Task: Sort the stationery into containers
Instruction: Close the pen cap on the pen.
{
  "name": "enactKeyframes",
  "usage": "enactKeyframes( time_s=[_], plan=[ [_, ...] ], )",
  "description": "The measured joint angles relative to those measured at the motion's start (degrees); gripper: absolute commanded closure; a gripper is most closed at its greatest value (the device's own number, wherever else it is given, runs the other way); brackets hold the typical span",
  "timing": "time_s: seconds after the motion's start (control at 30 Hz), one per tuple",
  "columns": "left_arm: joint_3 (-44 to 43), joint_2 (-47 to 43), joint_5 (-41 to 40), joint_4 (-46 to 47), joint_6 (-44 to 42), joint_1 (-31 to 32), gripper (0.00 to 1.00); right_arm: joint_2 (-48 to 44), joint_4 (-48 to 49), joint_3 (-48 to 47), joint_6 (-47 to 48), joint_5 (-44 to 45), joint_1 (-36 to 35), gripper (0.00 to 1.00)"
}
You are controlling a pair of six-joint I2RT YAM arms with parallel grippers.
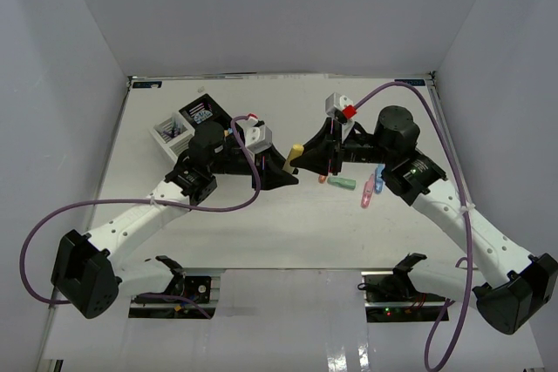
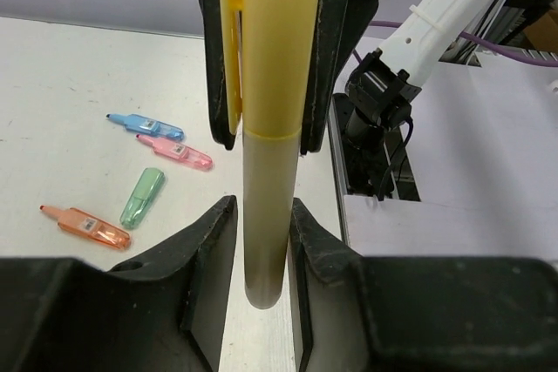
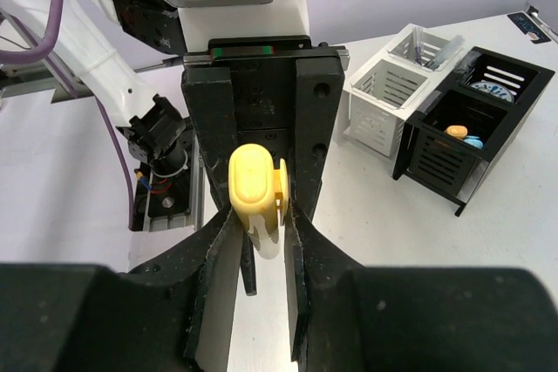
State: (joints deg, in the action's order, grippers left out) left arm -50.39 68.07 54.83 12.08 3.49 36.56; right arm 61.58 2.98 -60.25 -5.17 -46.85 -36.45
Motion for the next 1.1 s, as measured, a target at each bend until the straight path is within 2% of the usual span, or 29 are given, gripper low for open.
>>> enactKeyframes(
  time_s=[0.17, 0.3, 0.37, 0.4, 0.53, 0.67, 0.93, 1.07, 1.1],
  plan=[
    [0.00, 0.00, -0.22, -0.04, -0.07, 0.04, 0.63, -0.17, 0.00, 0.00, -0.04, 0.17, 0.39, 0.92],
    [0.00, 0.00, -0.17, -0.04, 0.00, 0.04, 0.70, -0.17, 0.04, 0.02, -0.04, 0.24, 0.44, 0.92],
    [0.00, 0.00, 0.11, 0.02, -0.07, 0.04, 0.71, -0.17, 0.22, 0.04, -0.46, 0.35, 0.46, 0.92],
    [0.00, -0.02, 0.15, 0.09, -0.04, 0.07, 0.70, -0.17, 0.55, 0.17, -0.79, 0.31, 0.46, 0.92],
    [0.00, 0.00, 0.26, 0.37, 0.39, 0.04, 0.57, -0.37, 3.15, 1.57, -2.40, 0.11, 0.48, 0.92],
    [0.00, 0.07, 0.28, 1.18, 1.49, 0.04, 0.55, -0.37, 4.42, 1.99, -3.67, -0.11, 0.48, 0.92],
    [0.00, 0.15, 1.18, 3.39, 3.23, 0.04, 0.71, -0.37, 6.82, 2.12, -5.03, -0.26, 0.48, 0.92],
    [0.09, 0.26, 1.57, 3.56, 3.58, 0.04, 1.00, -0.37, 8.28, 2.84, -5.81, -0.24, 0.50, 0.92],
    [0.09, 0.33, 1.66, 3.58, 3.61, 0.04, 1.00, -0.37, 8.50, 2.99, -5.88, -0.26, 0.55, 0.92]
  ],
)
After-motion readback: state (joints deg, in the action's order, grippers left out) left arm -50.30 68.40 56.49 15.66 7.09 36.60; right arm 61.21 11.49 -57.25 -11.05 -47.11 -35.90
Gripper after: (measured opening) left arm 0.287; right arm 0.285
